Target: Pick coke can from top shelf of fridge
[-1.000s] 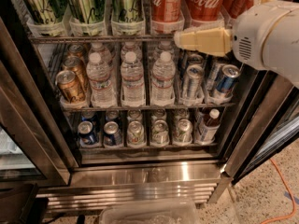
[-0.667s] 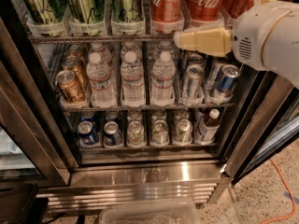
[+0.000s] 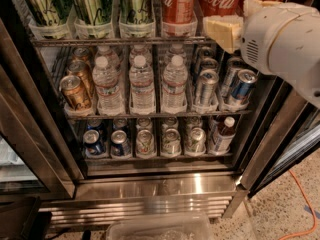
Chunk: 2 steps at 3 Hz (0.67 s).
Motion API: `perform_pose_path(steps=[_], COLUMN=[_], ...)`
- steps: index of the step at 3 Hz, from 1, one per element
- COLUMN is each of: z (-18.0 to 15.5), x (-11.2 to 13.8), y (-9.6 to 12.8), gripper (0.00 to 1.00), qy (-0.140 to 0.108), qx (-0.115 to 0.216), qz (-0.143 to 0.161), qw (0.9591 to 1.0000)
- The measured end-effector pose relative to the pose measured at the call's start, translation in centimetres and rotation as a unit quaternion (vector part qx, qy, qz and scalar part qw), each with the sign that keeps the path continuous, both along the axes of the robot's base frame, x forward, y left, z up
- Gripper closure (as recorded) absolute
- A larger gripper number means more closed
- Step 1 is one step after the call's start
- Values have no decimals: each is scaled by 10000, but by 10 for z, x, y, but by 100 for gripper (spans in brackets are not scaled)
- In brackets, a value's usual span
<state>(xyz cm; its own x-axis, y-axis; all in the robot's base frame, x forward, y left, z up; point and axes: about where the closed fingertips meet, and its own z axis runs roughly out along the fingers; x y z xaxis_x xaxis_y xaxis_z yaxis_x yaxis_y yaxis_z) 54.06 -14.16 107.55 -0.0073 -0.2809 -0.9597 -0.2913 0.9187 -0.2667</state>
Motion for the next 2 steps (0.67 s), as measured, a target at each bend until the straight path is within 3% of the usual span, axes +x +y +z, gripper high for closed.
perform_pose_path(steps=[2], z=[2], x=[16], y=[0], gripper=[38], qy=[-287], qx=[111], qz=[-238], qw=[9992])
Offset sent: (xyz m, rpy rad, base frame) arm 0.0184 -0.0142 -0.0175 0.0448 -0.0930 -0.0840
